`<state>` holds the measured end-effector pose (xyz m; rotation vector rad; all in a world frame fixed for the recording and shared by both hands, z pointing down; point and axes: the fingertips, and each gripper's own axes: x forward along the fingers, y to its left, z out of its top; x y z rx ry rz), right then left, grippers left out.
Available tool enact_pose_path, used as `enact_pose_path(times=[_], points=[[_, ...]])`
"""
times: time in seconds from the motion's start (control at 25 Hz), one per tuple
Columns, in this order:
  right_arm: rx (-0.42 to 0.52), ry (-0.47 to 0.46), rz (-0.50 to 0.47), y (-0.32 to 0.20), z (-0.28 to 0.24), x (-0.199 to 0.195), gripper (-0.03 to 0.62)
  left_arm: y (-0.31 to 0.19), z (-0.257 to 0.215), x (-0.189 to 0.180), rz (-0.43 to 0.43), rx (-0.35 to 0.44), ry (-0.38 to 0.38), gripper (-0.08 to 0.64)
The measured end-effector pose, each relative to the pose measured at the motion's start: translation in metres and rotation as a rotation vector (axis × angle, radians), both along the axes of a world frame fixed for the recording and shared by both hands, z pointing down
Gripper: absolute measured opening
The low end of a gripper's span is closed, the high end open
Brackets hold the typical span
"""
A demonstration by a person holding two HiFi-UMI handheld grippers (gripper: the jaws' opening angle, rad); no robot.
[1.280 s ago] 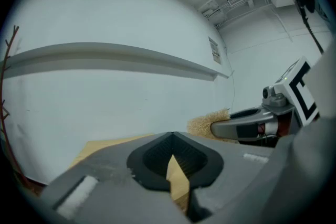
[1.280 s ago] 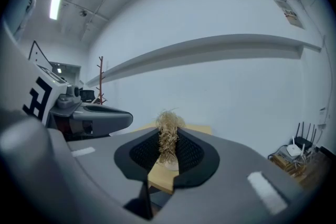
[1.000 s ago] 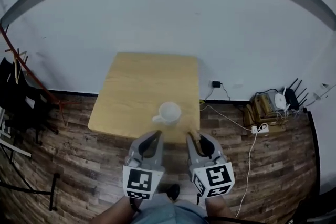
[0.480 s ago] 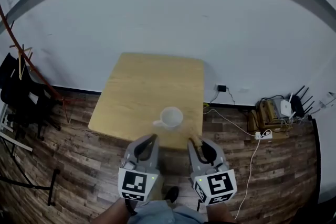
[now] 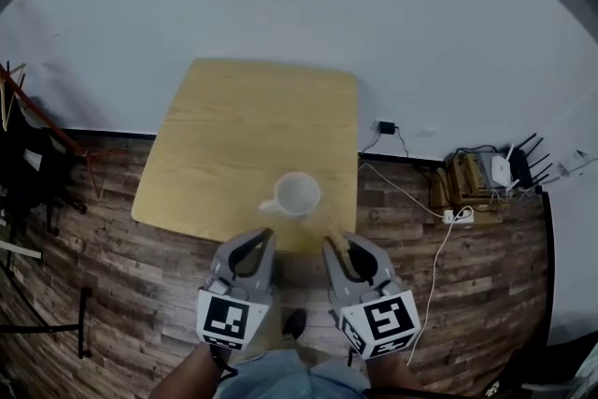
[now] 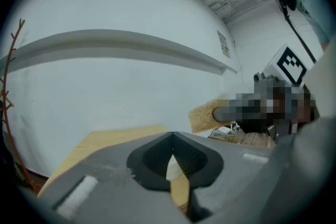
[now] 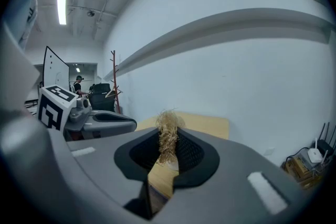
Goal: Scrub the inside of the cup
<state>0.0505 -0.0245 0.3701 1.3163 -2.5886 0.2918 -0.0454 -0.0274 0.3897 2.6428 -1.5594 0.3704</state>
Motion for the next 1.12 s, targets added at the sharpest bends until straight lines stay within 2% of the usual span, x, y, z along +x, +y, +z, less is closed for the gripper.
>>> enact_pose_path(times=[0.08,0.24,0.32,0.44,0.64,0.72,0.88,1.12], points=[[-0.024,0.012,-0.007,-0.009,0.012,-0.004,0.067,-0.012,0.015,-0.004,0.019,-0.004,0.0,0.021],[-0.071,0.044,-0.022,-0.024,0.033,-0.009,0.067,-0.027,0.039,-0.012,0.002,-0.069,0.115,0.02],[-0.092,0.056,-0.032,-0.034,0.044,-0.014,0.067,-0.034,0.051,-0.016,0.043,-0.076,0.149,0.021],[-0.126,0.06,-0.044,-0.043,0.061,-0.019,0.067,-0.04,0.071,-0.021,0.153,-0.094,0.182,0.021],[-0.177,0.045,-0.022,-0.055,0.083,-0.018,0.067,-0.053,0.098,-0.03,0.282,-0.092,0.136,0.029],[-0.192,0.038,-0.017,-0.06,0.089,-0.02,0.067,-0.059,0.101,-0.03,0.333,-0.06,0.115,0.068],[-0.201,0.041,-0.029,-0.07,0.095,-0.027,0.067,-0.065,0.111,-0.019,0.447,-0.03,0.052,0.201],[-0.214,0.062,-0.046,-0.08,0.1,-0.028,0.067,-0.07,0.139,-0.003,0.529,-0.099,-0.033,0.204]])
